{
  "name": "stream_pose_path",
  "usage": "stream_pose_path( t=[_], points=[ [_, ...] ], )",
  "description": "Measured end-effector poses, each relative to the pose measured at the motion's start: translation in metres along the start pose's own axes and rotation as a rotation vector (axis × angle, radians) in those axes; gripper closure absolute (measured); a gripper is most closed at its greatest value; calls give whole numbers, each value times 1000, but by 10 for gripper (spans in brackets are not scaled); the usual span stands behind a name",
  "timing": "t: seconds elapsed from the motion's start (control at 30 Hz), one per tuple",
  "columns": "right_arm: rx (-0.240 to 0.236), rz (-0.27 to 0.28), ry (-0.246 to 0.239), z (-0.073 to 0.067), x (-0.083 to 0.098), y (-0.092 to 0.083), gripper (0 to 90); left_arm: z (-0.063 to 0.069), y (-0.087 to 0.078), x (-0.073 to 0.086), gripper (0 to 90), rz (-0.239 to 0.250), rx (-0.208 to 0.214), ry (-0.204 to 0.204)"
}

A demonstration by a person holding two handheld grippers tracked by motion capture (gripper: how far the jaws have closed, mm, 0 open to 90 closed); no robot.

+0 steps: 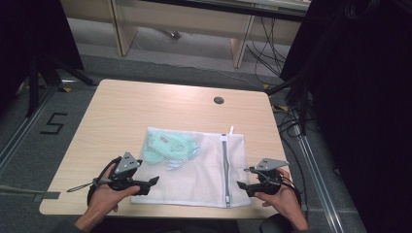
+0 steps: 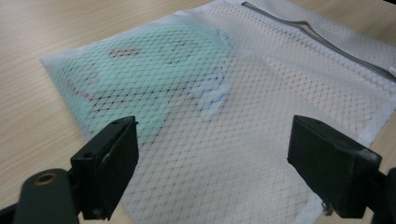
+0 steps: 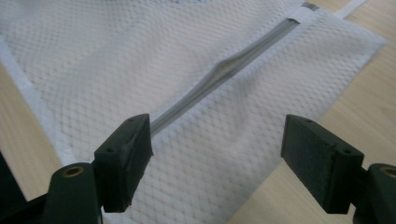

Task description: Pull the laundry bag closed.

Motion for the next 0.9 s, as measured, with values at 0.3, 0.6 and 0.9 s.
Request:
stream_pose_path(
  t=[0.3,0.6,0.9],
  points=[
    [-113,-42,-64,-17,2,7,355,1,1,0,159,0,-1,-19],
    [-235,-128,-155,-34,3,15,472,2,2,-1,159,-5,14,7],
    [-317,-169,-239,-43,3,22,504,2,2,0,159,-18,17,16]
  ],
)
Point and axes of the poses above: each handheld gripper's, and its own axes: y roughly forward along the jaws, x roughly out of its underside, z roughly to its right, the point moved 3 cm from there along y, roughly forward along the jaws, and after that the axes turned 5 degrees about z, right-handed, at the moved point
